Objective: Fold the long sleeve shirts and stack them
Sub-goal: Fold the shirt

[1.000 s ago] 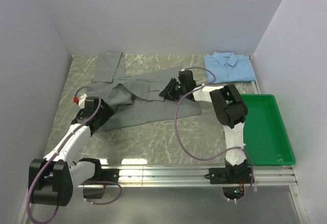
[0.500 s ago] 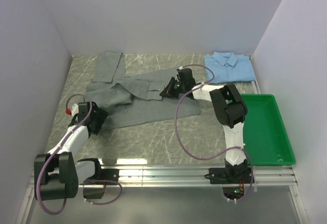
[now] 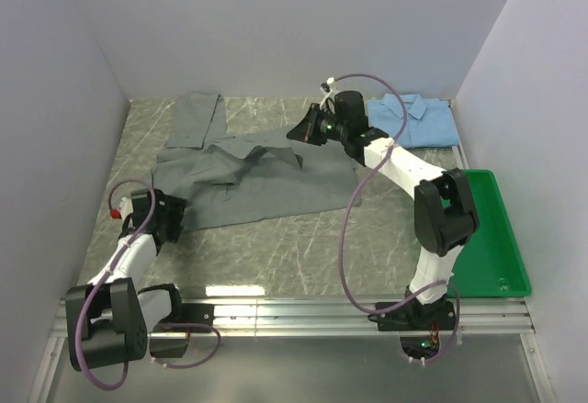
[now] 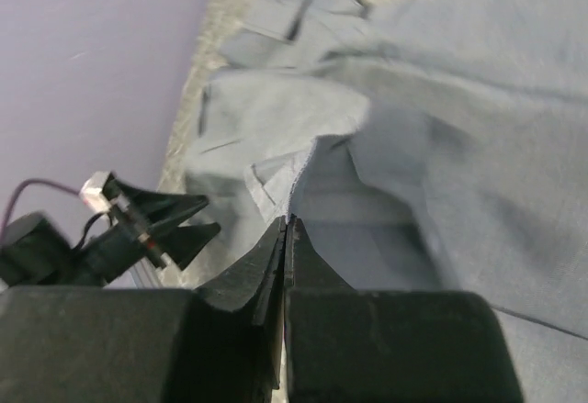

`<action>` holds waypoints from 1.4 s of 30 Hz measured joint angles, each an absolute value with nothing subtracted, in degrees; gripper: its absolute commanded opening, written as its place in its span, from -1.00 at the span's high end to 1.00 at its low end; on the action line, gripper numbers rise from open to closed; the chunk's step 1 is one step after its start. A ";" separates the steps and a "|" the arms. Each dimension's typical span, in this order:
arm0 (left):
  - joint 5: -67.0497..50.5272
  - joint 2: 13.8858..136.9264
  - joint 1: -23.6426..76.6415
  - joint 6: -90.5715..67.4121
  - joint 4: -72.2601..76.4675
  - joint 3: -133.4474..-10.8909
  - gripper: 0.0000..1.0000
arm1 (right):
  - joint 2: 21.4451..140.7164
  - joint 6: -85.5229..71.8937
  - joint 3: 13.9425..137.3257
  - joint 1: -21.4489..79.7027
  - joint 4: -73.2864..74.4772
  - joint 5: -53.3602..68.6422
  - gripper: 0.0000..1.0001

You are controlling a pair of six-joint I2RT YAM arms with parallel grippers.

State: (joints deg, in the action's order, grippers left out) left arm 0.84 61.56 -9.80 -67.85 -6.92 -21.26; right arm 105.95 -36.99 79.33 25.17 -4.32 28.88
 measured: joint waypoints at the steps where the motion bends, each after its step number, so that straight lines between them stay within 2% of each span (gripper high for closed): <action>1: 0.78 61.52 -9.98 -68.40 -6.92 -21.23 -0.59 | 104.84 -35.97 79.59 25.17 -3.77 29.02 1.00; 11: -2.35 62.13 -10.90 -70.22 -7.70 -21.74 -0.62 | 101.34 -28.60 79.61 25.21 1.32 29.82 1.00; 20: -4.43 60.47 -10.87 -63.53 -22.00 -30.81 -0.59 | 102.72 -26.00 84.84 25.43 2.57 30.92 1.00; 26: -5.26 60.97 -10.68 -58.00 -22.44 -36.21 -0.29 | 104.09 -24.34 89.30 26.02 2.39 31.38 1.00; 31: -6.85 67.42 -9.56 -56.03 -21.32 -37.87 -0.02 | 104.95 -21.98 91.98 26.89 2.59 31.44 1.00; 42: -6.96 78.63 -5.21 -56.86 -17.28 -39.79 0.08 | 104.95 -16.75 95.81 28.62 3.22 32.16 1.00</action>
